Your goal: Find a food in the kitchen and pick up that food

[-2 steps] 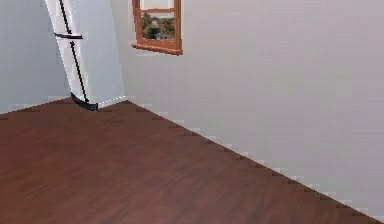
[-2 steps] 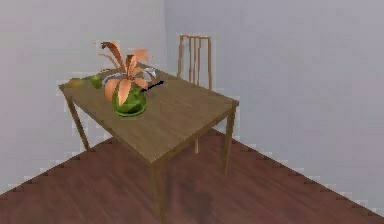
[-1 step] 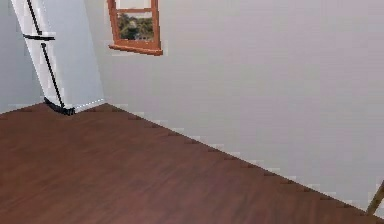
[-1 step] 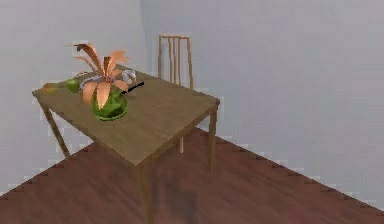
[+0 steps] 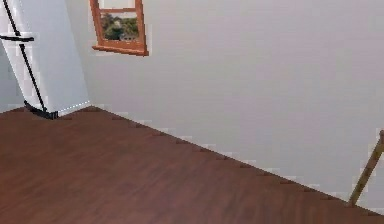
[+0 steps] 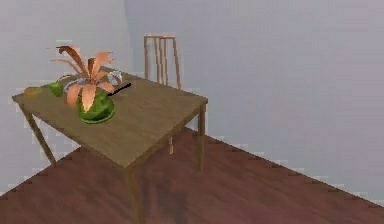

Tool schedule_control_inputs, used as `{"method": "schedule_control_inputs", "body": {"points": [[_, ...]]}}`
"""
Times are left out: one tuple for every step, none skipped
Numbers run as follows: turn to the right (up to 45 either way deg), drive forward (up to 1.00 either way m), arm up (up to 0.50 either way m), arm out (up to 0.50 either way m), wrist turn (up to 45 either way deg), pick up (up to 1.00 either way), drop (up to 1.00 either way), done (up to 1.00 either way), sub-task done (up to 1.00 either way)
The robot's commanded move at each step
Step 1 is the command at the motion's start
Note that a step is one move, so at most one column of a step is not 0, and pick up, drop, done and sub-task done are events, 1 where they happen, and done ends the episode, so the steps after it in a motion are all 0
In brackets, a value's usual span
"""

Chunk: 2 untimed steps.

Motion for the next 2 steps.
{"method": "schedule_control_inputs", "body": {"points": [[0.0,0.35,0.0,0.0,0.0,0.0,0.0,0.0,0.0],[30.0,0.0,0.0,0.0,0.0,0.0,0.0,0.0,0.0]]}}
